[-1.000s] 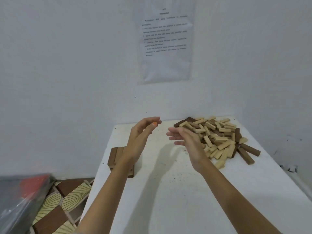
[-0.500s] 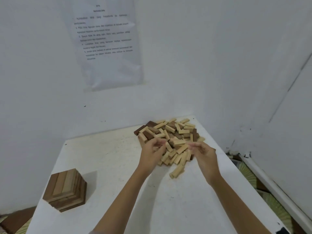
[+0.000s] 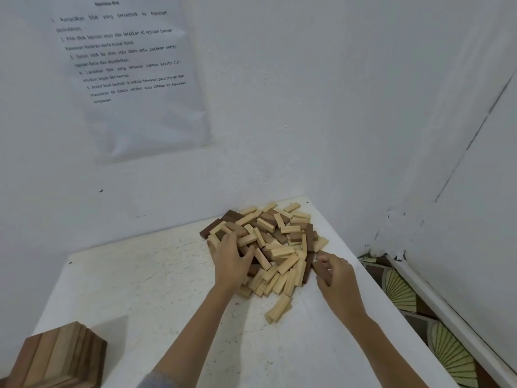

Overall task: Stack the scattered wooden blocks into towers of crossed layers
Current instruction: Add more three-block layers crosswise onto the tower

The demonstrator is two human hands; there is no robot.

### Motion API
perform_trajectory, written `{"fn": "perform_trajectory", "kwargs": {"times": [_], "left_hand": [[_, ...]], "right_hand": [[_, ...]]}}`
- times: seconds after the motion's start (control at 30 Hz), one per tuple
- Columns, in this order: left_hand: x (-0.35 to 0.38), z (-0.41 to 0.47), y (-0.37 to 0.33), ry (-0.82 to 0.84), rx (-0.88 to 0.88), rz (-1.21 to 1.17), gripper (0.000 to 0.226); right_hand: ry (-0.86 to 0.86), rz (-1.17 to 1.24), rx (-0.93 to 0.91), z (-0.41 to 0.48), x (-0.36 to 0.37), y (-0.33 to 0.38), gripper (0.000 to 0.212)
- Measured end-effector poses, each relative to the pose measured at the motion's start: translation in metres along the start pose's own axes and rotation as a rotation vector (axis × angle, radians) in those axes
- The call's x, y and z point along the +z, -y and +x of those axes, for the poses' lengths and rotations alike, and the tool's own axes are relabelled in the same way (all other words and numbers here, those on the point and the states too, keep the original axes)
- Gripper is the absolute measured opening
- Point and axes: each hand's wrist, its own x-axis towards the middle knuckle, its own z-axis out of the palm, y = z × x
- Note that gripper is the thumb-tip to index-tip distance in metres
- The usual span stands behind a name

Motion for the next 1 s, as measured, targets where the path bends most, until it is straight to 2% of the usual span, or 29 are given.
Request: {"fn": "perform_trajectory", "kwargs": {"times": [0.1, 0.2, 0.43, 0.53, 0.63, 0.73, 0.9, 1.0], "left_hand": [[-0.001, 0.005, 0.001, -0.056, -0.027, -0.067, 0.015], [-0.001, 0.016, 0.002, -0.087, -0.065, -0.193, 0.008], [0.005, 0.05, -0.001, -0.077, -0.253, -0.019, 0.019], [0.007, 0.06, -0.002, -0.052, -0.316, 0.06, 0.02], [0.012, 0.066, 0.002, -0.012, -0.296, 0.152, 0.034], [0.013, 0.07, 0.01, 0.006, -0.28, 0.128, 0.041], [0.008, 0.075, 0.019, 0.067, -0.146, 0.1, 0.034], [-0.003, 0.075, 0.022, 0.064, -0.172, -0.006, 0.054]], "right_hand": [[-0.022, 0.149, 0.126, 0.0, -0.007, 0.01, 0.044], [-0.067, 0.234, 0.178, 0.006, -0.012, 0.024, 0.048], [0.019, 0.359, 0.183, 0.033, -0.006, 0.052, 0.022], [0.051, 0.478, 0.218, 0.047, 0.003, 0.053, 0.022], [0.093, 0.566, 0.235, 0.057, 0.01, 0.055, 0.027], [0.144, 0.625, 0.217, 0.066, 0.014, 0.059, 0.025], [0.177, 0.582, 0.231, 0.086, 0.02, 0.064, 0.025], [0.171, 0.506, 0.205, 0.106, 0.022, 0.067, 0.024]]}}
